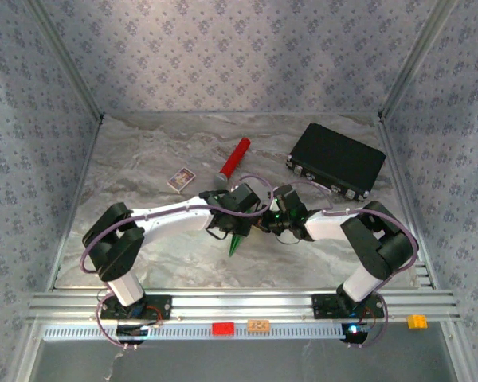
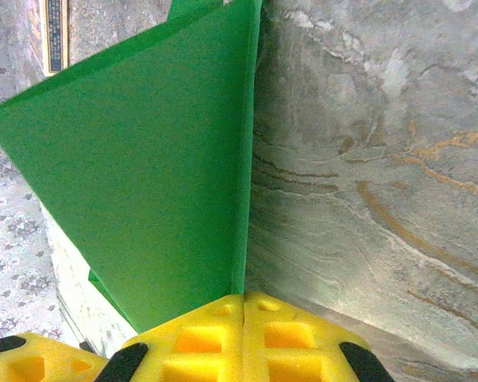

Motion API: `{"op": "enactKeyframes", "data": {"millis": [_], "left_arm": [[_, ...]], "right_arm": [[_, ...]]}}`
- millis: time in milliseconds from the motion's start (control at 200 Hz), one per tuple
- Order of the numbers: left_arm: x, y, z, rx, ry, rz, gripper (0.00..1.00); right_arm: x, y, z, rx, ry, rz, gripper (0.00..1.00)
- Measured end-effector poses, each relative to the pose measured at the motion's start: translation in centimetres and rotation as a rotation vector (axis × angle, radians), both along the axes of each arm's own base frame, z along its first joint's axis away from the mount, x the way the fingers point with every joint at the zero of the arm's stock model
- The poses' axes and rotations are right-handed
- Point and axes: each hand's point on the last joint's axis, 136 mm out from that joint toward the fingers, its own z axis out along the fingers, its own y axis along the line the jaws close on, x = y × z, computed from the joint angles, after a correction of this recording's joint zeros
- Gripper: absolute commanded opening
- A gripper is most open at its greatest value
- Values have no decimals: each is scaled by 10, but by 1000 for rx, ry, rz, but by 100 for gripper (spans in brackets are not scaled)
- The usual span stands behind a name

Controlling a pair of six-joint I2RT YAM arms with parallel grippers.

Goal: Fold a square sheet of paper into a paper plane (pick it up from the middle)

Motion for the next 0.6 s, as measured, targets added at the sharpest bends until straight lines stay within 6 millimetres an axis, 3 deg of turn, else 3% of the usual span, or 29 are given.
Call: {"op": "enactKeyframes", "data": {"millis": [600], "left_arm": [[0, 11, -17, 61, 1, 12, 35]], "right_arm": [[0, 0, 0, 1, 1, 1, 6]]}}
